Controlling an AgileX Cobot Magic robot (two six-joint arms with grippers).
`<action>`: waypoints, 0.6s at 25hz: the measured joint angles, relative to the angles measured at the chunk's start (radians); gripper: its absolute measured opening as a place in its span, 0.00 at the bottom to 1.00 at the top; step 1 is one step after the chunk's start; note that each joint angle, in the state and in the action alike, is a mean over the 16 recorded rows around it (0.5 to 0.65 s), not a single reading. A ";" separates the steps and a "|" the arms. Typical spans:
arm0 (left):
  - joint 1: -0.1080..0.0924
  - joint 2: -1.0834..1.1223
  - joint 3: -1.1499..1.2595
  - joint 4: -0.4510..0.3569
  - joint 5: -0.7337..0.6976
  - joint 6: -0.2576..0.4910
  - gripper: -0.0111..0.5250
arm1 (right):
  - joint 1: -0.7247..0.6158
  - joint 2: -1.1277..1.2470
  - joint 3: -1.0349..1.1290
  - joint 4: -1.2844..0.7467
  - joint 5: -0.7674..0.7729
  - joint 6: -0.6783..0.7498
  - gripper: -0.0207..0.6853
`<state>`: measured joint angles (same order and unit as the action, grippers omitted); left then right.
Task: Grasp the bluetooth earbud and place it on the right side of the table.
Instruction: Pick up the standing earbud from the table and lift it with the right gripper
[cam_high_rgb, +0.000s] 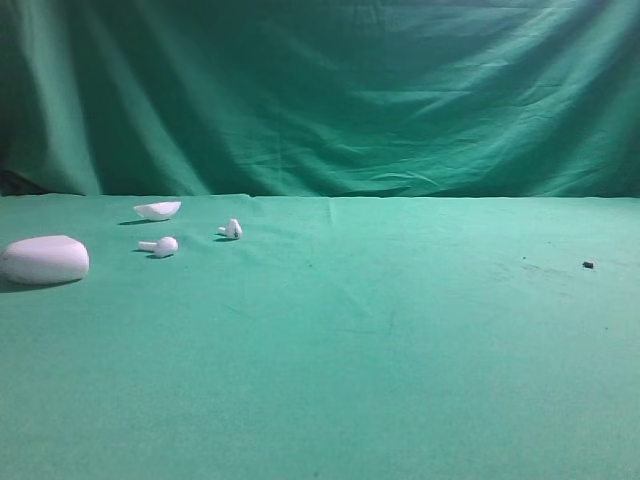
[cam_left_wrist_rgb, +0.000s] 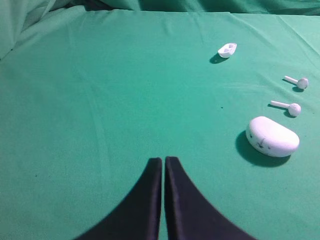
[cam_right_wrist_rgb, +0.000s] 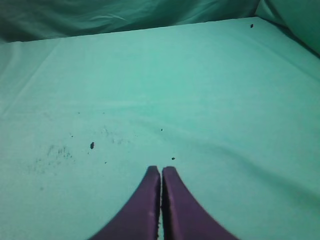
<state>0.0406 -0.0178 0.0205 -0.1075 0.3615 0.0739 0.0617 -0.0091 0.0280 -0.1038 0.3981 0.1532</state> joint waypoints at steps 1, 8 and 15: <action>0.000 0.000 0.000 0.000 0.000 0.000 0.02 | 0.000 0.000 0.000 0.000 0.000 0.000 0.03; 0.000 0.000 0.000 0.000 0.000 0.000 0.02 | 0.000 0.000 0.000 0.000 0.000 0.000 0.03; 0.000 0.000 0.000 0.000 0.000 0.000 0.02 | 0.000 0.000 0.000 -0.001 0.000 -0.001 0.03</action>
<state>0.0406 -0.0178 0.0205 -0.1075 0.3615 0.0739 0.0617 -0.0091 0.0280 -0.1053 0.3981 0.1523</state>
